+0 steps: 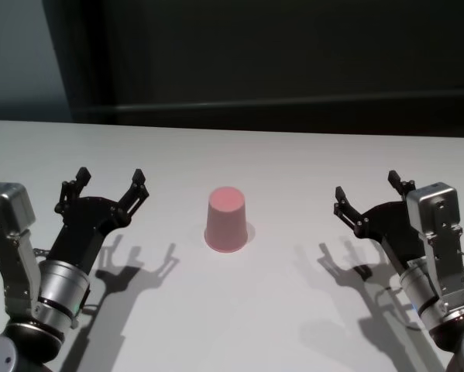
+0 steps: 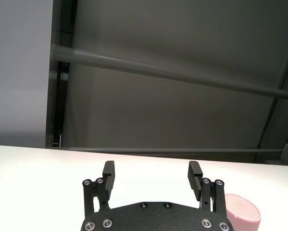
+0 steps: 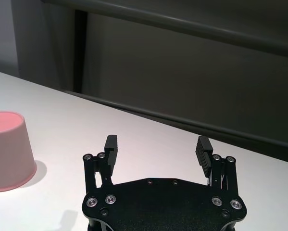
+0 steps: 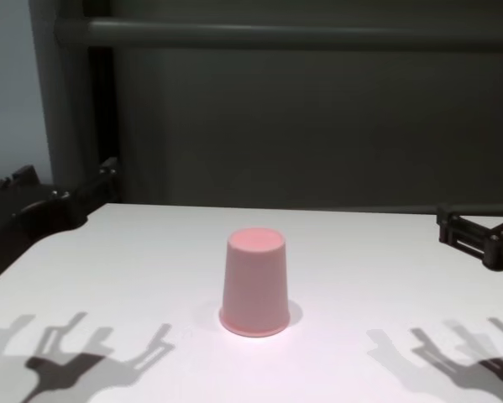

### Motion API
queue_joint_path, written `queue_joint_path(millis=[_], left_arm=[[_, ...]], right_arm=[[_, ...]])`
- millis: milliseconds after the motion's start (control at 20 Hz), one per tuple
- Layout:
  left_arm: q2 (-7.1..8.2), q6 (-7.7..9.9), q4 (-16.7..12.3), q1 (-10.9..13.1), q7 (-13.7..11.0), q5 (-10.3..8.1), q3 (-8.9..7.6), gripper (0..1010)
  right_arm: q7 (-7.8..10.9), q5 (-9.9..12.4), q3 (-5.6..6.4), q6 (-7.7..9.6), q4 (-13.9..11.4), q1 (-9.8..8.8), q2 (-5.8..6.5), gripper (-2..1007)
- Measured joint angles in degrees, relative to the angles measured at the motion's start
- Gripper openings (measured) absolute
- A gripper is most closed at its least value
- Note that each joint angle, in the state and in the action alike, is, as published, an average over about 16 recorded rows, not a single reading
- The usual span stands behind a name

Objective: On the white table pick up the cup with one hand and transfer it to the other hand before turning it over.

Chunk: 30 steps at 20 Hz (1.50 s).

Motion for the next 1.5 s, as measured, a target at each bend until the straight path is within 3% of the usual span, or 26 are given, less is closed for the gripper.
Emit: queue_joint_path(millis=[400, 900, 1500], left_arm=[[0.0, 0.0, 0.0, 0.0, 0.0, 0.0, 0.0, 1003], [0.0, 0.0, 0.0, 0.0, 0.0, 0.0, 0.0, 1003], [0.0, 0.0, 0.0, 0.0, 0.0, 0.0, 0.0, 1003]], right_arm=[[-0.72, -2.0, 0.36, 0.36, 1.0, 0.82, -1.95, 1002], [0.78, -3.7, 0.57, 0.98, 3.2, 3.78, -3.84, 1002], [1.86, -4.0, 1.12, 0.92, 4.7, 5.17, -4.82, 1002]])
